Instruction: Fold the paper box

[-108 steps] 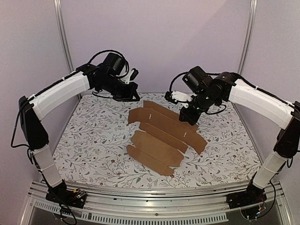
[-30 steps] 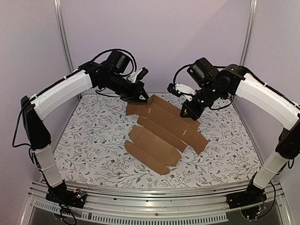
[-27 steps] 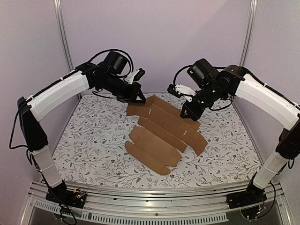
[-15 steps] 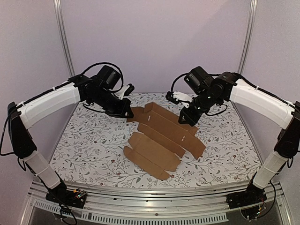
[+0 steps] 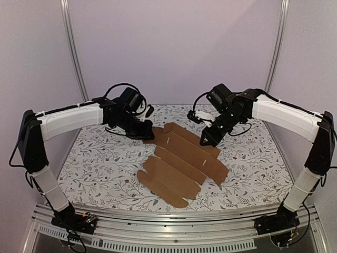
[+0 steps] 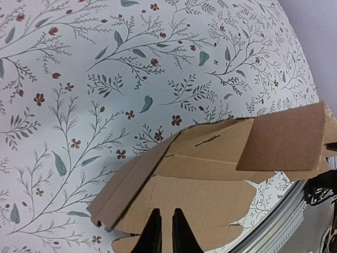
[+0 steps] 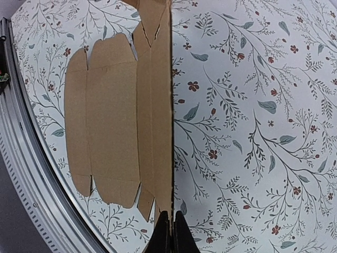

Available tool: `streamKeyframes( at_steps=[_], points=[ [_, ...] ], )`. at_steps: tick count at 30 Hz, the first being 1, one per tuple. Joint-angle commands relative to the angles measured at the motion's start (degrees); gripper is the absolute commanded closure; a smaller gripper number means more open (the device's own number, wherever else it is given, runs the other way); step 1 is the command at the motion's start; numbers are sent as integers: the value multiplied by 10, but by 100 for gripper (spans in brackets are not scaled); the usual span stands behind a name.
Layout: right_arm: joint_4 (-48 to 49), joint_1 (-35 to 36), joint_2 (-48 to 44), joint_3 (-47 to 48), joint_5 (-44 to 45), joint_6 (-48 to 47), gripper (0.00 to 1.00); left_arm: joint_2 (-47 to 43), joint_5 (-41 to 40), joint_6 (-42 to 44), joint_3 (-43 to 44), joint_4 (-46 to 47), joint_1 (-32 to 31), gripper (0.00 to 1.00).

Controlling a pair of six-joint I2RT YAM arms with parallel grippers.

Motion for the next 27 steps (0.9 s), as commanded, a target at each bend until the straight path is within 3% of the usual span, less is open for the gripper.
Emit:
streamKeyframes(
  at_steps=[1,13,27],
  points=[
    [15,-17,15,-6,-41,10,100,46,-16,-7,-8,57,2,91],
    [15,-36,32,-13,-91,25,100,123,-99,2,-9,119,5,90],
    [13,-47,54,-18,-109,38,100,182,-63,25,-33,207,15,87]
  ],
)
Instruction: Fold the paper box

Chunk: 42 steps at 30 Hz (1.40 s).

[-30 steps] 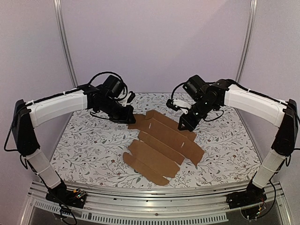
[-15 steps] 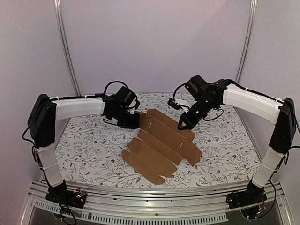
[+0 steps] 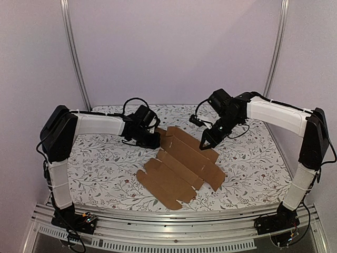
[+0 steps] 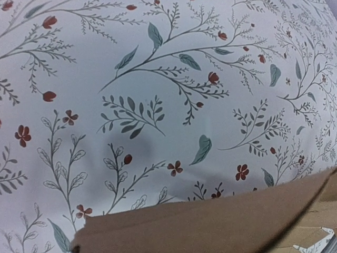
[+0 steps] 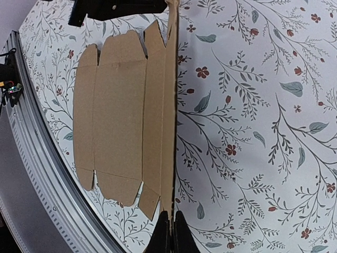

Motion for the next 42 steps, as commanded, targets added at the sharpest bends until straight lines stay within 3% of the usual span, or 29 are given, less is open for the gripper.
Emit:
streamKeyframes(
  at_steps=[1,12,25,42],
  points=[
    [5,-2,9,-7,-15,6,100,27,17,14,-7,33,11,87],
    [14,-4,15,-5,0,18,100,35,97,19,-23,37,15,94],
    [33,-5,14,-7,14,36,100,11,142,15,-85,56,15,96],
    [11,-5,11,-17,109,51,100,-81,23,4,-61,-52,19,91]
  ],
)
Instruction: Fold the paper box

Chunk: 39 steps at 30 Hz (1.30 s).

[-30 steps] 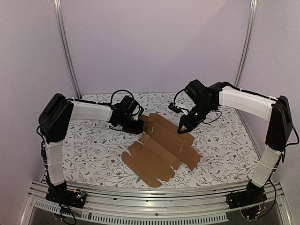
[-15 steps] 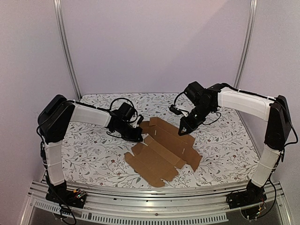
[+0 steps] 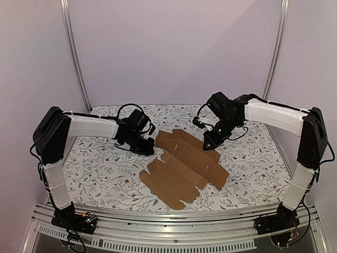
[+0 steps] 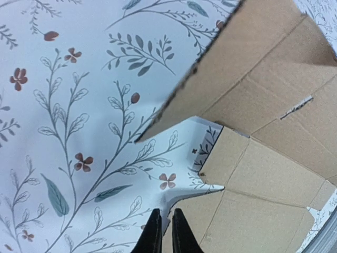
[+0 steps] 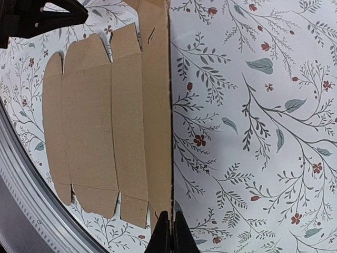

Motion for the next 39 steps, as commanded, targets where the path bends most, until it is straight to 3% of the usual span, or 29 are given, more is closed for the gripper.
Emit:
streamKeyframes(
  at_steps=[1,6,16,27,39],
  points=[
    [3,-4,0,-5,38,22,100,-58,-36,-9,8,-43,6,90],
    [-1,-4,11,-3,36,32,100,-76,-7,-9,10,-27,3,89],
    [-11,-6,30,-4,36,34,100,-16,24,-11,54,21,-1,89],
    [-12,-7,27,-4,34,37,100,61,-46,17,103,14,-14,90],
    [-11,-7,22,-7,35,39,100,117,-35,21,112,7,-28,98]
  ],
)
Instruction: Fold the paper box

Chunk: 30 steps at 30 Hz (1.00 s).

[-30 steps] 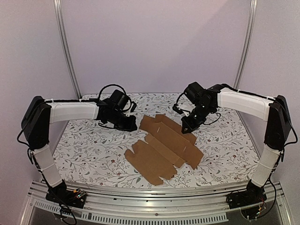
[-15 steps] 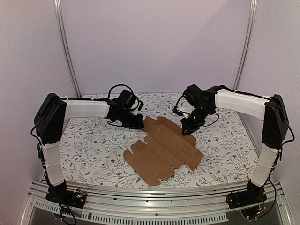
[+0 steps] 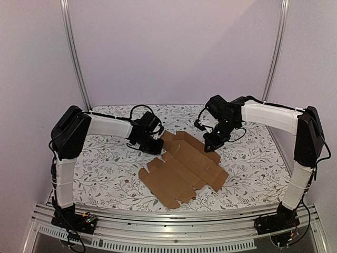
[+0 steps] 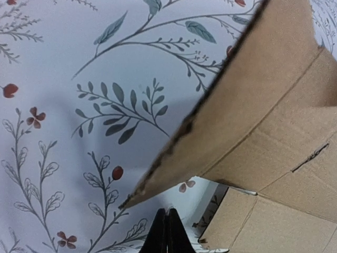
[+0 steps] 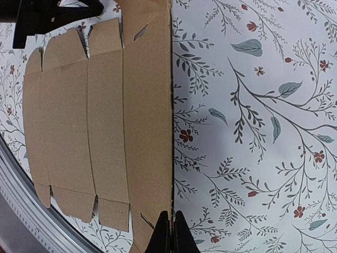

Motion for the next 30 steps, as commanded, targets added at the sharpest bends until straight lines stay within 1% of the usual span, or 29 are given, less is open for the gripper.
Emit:
streamKeyframes(
  at_steps=[1,6,11,20,30],
  points=[
    [-7,-3,0,-6,5,6,100,15,7,7,13,-2,-14,98],
    [-4,-3,2,-7,5,8,100,18,21,10,10,-8,-21,99],
    [-1,-4,3,-7,4,10,100,1,43,13,-8,-6,-23,100],
    [8,-3,1,-13,-2,13,100,-32,132,6,-69,47,-26,100],
    [17,-3,-3,-24,-2,16,100,-55,184,-11,-92,86,-29,100]
  ],
)
